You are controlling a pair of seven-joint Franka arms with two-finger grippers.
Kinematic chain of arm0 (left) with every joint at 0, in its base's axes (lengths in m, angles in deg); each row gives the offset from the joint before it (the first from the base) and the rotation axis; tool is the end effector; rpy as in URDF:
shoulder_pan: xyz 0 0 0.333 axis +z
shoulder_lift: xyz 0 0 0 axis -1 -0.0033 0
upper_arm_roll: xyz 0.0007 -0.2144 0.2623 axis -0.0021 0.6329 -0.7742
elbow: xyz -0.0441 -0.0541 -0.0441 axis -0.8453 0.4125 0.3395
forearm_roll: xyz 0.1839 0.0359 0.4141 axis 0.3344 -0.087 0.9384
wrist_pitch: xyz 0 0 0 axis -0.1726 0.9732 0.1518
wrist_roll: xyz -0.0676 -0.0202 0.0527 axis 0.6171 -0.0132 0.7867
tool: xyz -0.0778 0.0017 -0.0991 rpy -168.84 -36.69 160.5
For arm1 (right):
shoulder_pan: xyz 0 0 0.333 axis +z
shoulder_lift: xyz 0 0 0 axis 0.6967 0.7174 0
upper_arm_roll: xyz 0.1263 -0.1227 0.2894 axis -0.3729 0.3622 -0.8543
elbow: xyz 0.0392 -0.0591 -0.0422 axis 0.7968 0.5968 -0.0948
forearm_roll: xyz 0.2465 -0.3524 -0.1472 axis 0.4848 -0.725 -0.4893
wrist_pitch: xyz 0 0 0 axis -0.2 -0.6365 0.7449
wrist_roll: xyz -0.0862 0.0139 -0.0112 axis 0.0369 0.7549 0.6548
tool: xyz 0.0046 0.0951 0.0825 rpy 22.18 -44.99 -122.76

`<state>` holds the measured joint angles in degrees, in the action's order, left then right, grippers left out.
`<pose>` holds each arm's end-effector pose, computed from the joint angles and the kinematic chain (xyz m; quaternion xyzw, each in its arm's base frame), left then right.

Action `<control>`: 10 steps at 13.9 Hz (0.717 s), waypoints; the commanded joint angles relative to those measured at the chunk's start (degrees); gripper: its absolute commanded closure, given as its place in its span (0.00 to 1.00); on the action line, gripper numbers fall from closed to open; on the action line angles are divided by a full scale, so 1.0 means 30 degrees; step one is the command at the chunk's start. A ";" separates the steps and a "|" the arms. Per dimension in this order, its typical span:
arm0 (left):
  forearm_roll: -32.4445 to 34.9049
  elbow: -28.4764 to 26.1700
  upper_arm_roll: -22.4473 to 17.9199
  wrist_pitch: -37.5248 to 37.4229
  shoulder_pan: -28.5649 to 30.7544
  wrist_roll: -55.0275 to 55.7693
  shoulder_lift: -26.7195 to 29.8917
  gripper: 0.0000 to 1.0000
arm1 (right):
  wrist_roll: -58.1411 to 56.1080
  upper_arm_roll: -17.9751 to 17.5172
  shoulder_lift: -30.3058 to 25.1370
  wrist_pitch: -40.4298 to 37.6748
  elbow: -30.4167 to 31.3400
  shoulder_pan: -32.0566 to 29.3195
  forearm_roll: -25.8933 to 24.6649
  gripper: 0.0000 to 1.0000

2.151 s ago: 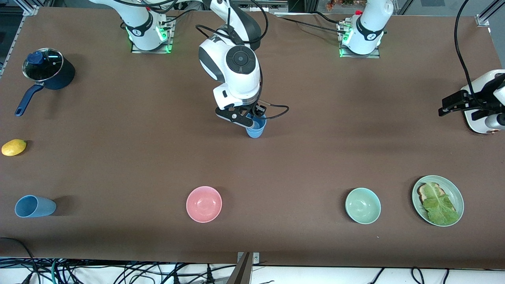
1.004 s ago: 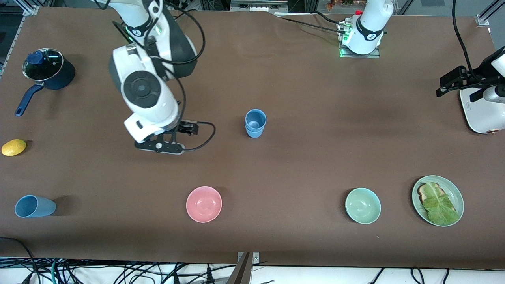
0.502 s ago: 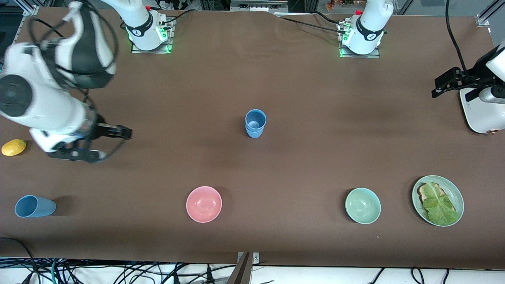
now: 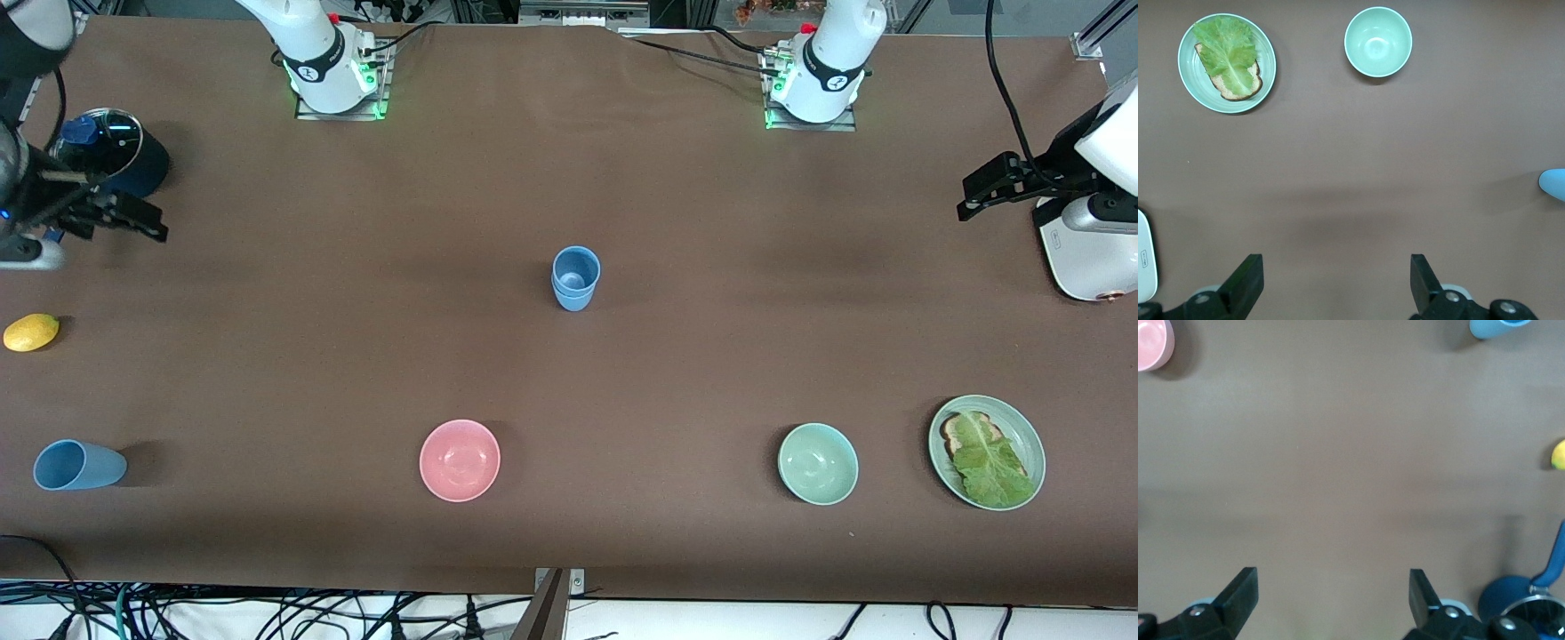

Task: Stack blue cups with both arms

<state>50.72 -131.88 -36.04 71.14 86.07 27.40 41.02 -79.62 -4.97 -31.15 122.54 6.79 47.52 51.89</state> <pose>0.6060 -0.0064 0.6160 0.9996 -0.0131 -0.0129 0.0228 0.6131 -0.0244 0.5778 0.9990 -0.0136 -0.0417 0.0037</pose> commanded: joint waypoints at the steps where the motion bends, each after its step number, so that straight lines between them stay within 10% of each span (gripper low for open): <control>1: 0.0332 -0.0200 -0.0001 0.0029 0.0045 0.0026 0.0322 0.03 | -0.0152 -0.0556 -0.0732 -0.0856 -0.0015 -0.0619 -0.0029 0.00; 10: 0.0303 0.0123 -0.0119 0.0029 0.0133 0.0144 0.0293 0.01 | 0.0257 -0.0410 0.0001 -0.0624 -0.0195 -0.0591 0.0882 0.00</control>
<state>50.72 -131.70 -36.23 71.14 86.57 27.47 41.15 -79.43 -5.55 -31.23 120.78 6.78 46.66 53.51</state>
